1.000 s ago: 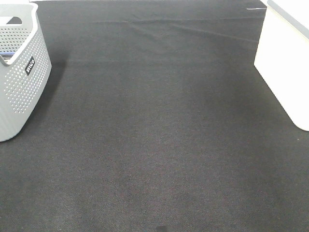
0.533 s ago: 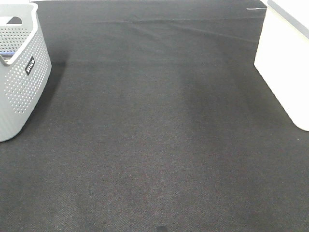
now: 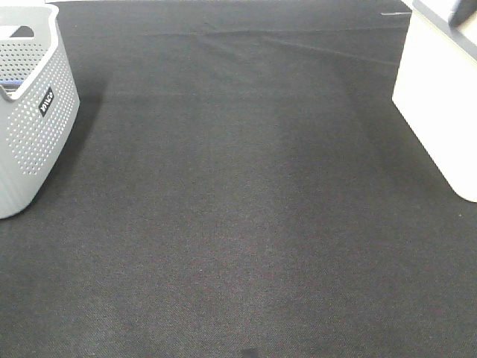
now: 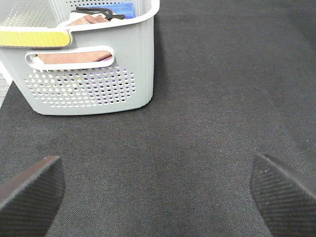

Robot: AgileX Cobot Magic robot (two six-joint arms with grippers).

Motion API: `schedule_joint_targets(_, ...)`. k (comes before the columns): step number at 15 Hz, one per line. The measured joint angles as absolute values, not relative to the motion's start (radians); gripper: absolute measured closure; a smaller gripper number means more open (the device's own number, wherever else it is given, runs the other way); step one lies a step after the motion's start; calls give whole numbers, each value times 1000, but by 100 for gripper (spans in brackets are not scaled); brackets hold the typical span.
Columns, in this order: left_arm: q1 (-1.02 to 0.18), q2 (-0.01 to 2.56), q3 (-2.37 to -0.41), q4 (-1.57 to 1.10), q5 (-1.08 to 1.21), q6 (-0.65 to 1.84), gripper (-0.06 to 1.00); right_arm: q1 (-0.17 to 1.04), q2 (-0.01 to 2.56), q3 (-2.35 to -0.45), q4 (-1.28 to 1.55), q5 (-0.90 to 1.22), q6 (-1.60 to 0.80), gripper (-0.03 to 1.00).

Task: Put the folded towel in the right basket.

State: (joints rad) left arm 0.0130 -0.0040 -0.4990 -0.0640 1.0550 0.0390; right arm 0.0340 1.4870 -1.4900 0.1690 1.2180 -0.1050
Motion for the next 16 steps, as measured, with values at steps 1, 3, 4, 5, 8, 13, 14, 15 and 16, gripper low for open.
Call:
schedule_joint_targets(1, 13, -4, -499, -64, 1055, 39, -2, 34, 1487, -1490, 169, 1218, -105, 20)
schedule_joint_targets(3, 13, -4, -499, -64, 1055, 39, -2, 34, 1316, -1215, 169, 1218, -105, 20)
schedule_joint_targets(4, 13, -4, -499, -64, 1055, 39, -2, 34, 1240, -1102, 169, 1217, -105, 20)
schedule_joint_targets(5, 13, -4, -499, -64, 1055, 39, -2, 34, 1169, -1007, 169, 1215, -105, 20)
schedule_joint_targets(8, 13, -4, -499, -64, 1055, 39, -2, 34, 935, -741, 168, 1149, -105, 20)
schedule_joint_targets(13, 13, -4, -499, -64, 1055, 39, -2, 34, 558, -514, 97, 1081, -105, 20)
schedule_joint_targets(14, 13, -4, -499, -64, 1055, 39, -2, 34, 491, -511, 96, 1072, -105, 20)
schedule_joint_targets(15, 13, -4, -499, -64, 1055, 39, -2, 34, 420, -511, 90, 1067, -105, 20)
schedule_joint_targets(16, 13, -4, -499, -64, 1055, 39, -2, 34, 329, -511, 83, 1067, -105, 20)
